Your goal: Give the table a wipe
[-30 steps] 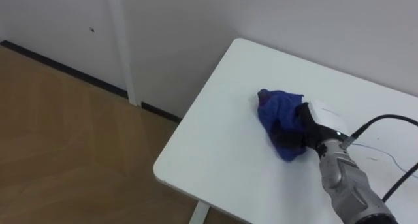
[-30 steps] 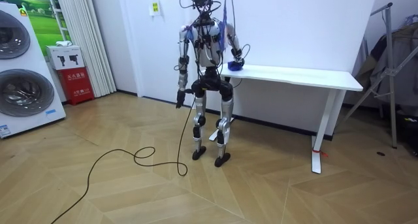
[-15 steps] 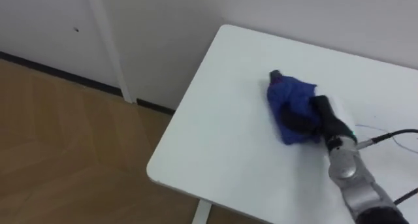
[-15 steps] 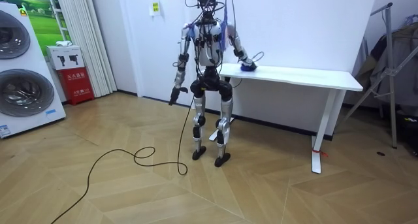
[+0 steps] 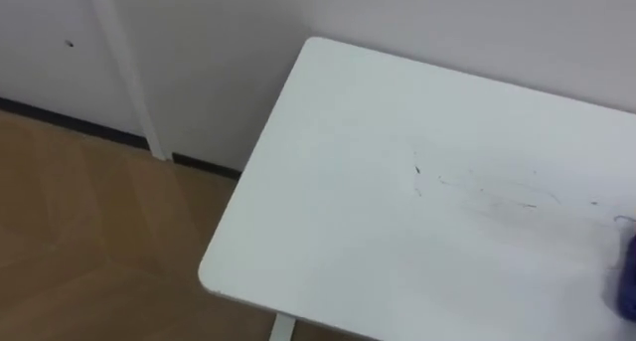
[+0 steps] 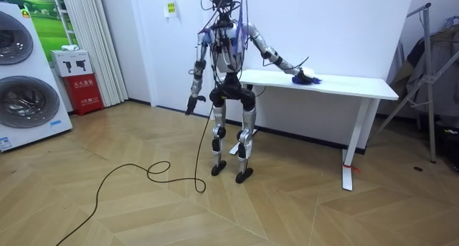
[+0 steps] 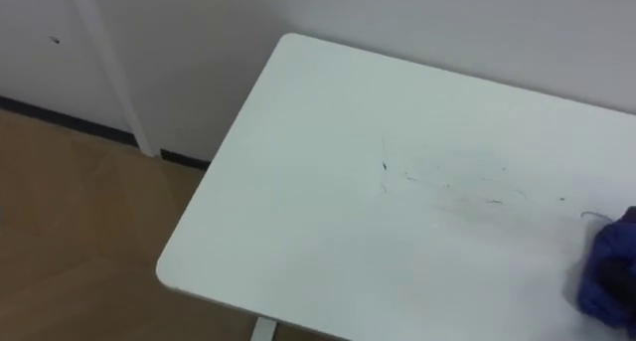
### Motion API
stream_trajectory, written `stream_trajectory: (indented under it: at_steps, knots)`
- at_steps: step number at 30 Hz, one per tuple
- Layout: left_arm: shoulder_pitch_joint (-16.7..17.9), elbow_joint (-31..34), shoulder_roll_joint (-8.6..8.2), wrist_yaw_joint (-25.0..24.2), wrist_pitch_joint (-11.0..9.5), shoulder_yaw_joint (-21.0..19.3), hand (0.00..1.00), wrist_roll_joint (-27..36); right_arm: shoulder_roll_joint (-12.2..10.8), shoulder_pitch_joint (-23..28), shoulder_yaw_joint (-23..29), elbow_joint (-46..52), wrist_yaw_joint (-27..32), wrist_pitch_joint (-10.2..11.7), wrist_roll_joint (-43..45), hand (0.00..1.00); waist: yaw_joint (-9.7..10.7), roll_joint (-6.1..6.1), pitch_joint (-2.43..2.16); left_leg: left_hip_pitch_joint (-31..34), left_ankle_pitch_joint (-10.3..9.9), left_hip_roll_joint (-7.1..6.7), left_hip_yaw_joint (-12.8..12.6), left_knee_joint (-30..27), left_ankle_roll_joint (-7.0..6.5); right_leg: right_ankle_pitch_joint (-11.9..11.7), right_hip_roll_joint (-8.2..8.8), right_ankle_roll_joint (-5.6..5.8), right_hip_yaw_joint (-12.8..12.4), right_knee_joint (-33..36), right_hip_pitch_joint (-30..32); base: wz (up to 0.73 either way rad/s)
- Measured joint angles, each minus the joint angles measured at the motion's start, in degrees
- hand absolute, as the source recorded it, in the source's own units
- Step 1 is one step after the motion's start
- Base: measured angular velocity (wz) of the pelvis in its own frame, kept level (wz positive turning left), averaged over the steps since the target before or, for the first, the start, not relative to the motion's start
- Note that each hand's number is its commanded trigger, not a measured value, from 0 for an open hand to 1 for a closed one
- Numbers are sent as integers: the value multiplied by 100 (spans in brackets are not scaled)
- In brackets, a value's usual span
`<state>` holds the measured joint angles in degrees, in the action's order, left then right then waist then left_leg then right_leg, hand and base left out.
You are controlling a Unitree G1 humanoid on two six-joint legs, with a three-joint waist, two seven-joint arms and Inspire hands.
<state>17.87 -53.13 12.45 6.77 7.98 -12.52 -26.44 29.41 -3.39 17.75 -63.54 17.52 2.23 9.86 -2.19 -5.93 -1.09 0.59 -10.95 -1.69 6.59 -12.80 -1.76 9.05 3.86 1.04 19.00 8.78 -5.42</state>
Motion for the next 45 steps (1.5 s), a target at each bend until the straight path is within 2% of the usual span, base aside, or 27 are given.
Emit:
stream_trajectory:
  at_steps: [2, 4, 6, 8, 10, 12, 13, 16, 18, 19, 21, 22, 23, 24, 27, 29, 30, 33, 34, 37, 38, 39, 40, 41, 42, 44, 45]
  knots:
    - [-38, -11, -10, -5, -23, 193, 0, -6, -46, -7, -162, 204, 96, -149, 193, 100, -70, 11, 11, -88, -10, 3, -13, 7, 12, 0, -11, 0, -40, 6, -55, -22]
    - [-82, -6, -13, -10, -25, 454, 0, -6, -77, -27, -494, 404, 310, -416, 332, 100, -241, 26, 19, -116, -20, 48, -116, 3, 29, -10, -35, -16, -124, 35, -33, -32]
    - [-92, -13, -42, -96, -59, 724, 0, -10, -181, -281, -1010, 771, 353, -800, 866, 100, -537, 67, 56, -80, -44, 147, -346, -28, 68, -47, -71, -76, -174, 152, 144, -56]
    - [-133, -82, -31, -140, -69, 880, 0, 17, -295, -774, -1555, 930, 311, -933, 1178, 100, -624, 104, 85, 91, -81, 223, -418, -173, 115, -88, -117, -144, -160, 207, 305, -33]
    - [-261, -191, -30, -209, -63, 1056, 0, 163, -479, -1399, -2114, 1108, 97, -992, 1552, 100, -728, 197, 146, 279, -91, 280, -461, -283, 152, -128, -137, -200, -160, 217, 468, -10]
    - [-451, -201, -43, -312, -42, 1112, 0, 223, -686, -2040, -2574, 1332, -152, -885, 1967, 100, -945, 306, 245, 523, -46, 316, -457, -402, 224, -137, -169, -244, -144, 201, 744, 10]
    - [-465, -162, -29, -317, -42, 1168, 0, 253, -708, -2211, -2740, 1420, -225, -800, 1979, 100, -1086, 313, 242, 599, 17, 317, -440, -368, 208, -131, -187, -254, -165, 202, 815, 22]
    - [-306, -103, -2, -288, 3, 1163, 0, 408, -708, -2229, -2834, 1504, -264, -663, 1987, 100, -1191, 311, 219, 562, 177, 249, -325, -134, 206, -121, -160, -249, -83, 186, 835, 30]
    - [-23, -119, 4, -267, 68, 1153, 0, 440, -621, -1834, -2718, 1492, -80, -329, 1896, 100, -987, 293, 200, 470, 214, 175, -152, -52, 190, -82, -88, -202, 205, 139, 630, 57]
    - [44, -123, 4, -267, 75, 1123, 0, 439, -631, -1682, -2636, 1491, -15, -227, 1855, 100, -948, 262, 162, 445, 214, 159, -163, -46, 190, -67, -76, -179, 244, 104, 572, 62]
    - [199, -120, -11, -257, 72, 877, 0, 315, -676, -1017, -2170, 1469, 188, 83, 1622, 100, -824, 187, 110, 210, 196, 86, -175, 63, 158, 30, 9, -78, 378, -42, 212, 54]
    - [220, -104, -15, -252, 71, 813, 0, 314, -676, -852, -2039, 1468, 221, 127, 1508, 100, -799, 161, 90, 161, 180, 80, -181, 76, 132, 57, 19, -51, 413, -40, 144, 52]
    - [307, -42, -21, -247, 53, 641, 0, 293, -704, -524, -1724, 1466, 271, 217, 1292, 100, -716, 108, 35, 117, 154, 58, -162, 65, 92, 106, 35, -9, 504, -65, 36, 38]
    - [270, 9, -44, -236, 44, 481, 0, 127, -720, -206, -1383, 1459, 317, 286, 1134, 100, -662, 75, 16, 29, 126, 1, -148, 76, 54, 133, 64, 35, 489, -104, -77, 30]
    - [302, 28, -48, -226, 41, 158, 0, -58, -710, 338, -748, 1417, 362, 356, 886, 100, -447, 55, -7, -122, 72, -28, -199, 110, -19, 149, 123, 100, 459, -77, -247, 4]
    - [291, 124, -27, -213, 41, -43, 0, -60, -705, 604, -533, 1416, 364, 356, 731, 100, -339, 13, -51, -114, 37, -26, -212, 95, -33, 134, 125, 123, 467, -67, -261, -4]
    - [296, 262, -27, -201, 47, -86, 0, -61, -701, 734, -452, 1417, 367, 356, 715, 100, -206, 9, -57, -109, 5, -25, -183, 52, -41, 123, 119, 133, 479, -47, -293, 0]
    - [245, 452, -60, -116, 35, 31, 0, -62, -722, 730, -410, 1414, 378, 321, 717, 100, -160, 58, -72, -164, -56, -3, -245, -35, -50, 119, 110, 135, 298, 3, -319, -18]
    - [226, 459, -63, -78, 35, 89, 0, -58, -743, 674, -442, 1414, 384, 289, 725, 100, -177, 70, -66, -180, -57, 3, -295, -29, -50, 118, 112, 135, 290, -1, -317, -45]
    - [29, 394, -134, 86, 50, 548, 0, -19, -871, 175, -643, 1467, 561, -174, 806, 100, -338, 213, -46, -233, -68, 31, -498, -29, -39, 69, 78, 91, 106, 13, -265, -46]
    - [-49, 248, -162, 124, 85, 728, 0, 1, -904, -84, -845, 1506, 574, -437, 806, 100, -439, 279, -41, -238, -78, 115, -633, -18, -21, 14, 43, 57, -15, 19, -198, -75]
    - [-175, 87, -192, 152, 97, 852, 0, -5, -975, -404, -1121, 1526, 565, -651, 834, 100, -620, 328, -15, -235, -68, 201, -830, -1, 9, -36, -11, 4, -194, 55, -80, -80]
    - [-194, 77, -215, 150, 129, 869, 0, -5, -1040, -589, -1307, 1579, 524, -769, 857, 100, -680, 344, -1, -218, -58, 225, -919, 3, 28, -51, -32, -21, -261, 103, 1, -78]
    - [-210, 63, -245, 134, 186, 920, 0, -7, -1205, -905, -1698, 1806, 325, -964, 930, 100, -769, 371, 50, -192, -40, 278, -1040, 15, 74, -85, -81, -73, -333, 127, 96, -50]
    - [-210, 46, -259, 100, 221, 964, 0, -1, -1340, -1240, -2093, 1918, 80, -986, 1127, 100, -820, 396, 98, -153, -43, 320, -1089, 18, 113, -109, -114, -114, -339, 135, 172, -33]
    - [-228, 86, -313, 19, 267, 978, 0, 3, -1530, -1630, -2477, 1989, -254, -884, 1290, 100, -929, 421, 178, -119, 9, 350, -1082, 21, 192, -98, -133, -157, -331, 103, 281, 4]
    - [-215, 205, -328, -16, 292, 985, 0, 3, -1571, -1789, -2556, 2015, -405, -814, 1284, 100, -1042, 423, 200, -60, 51, 347, -1068, 49, 201, -75, -122, -173, -322, 106, 340, 24]
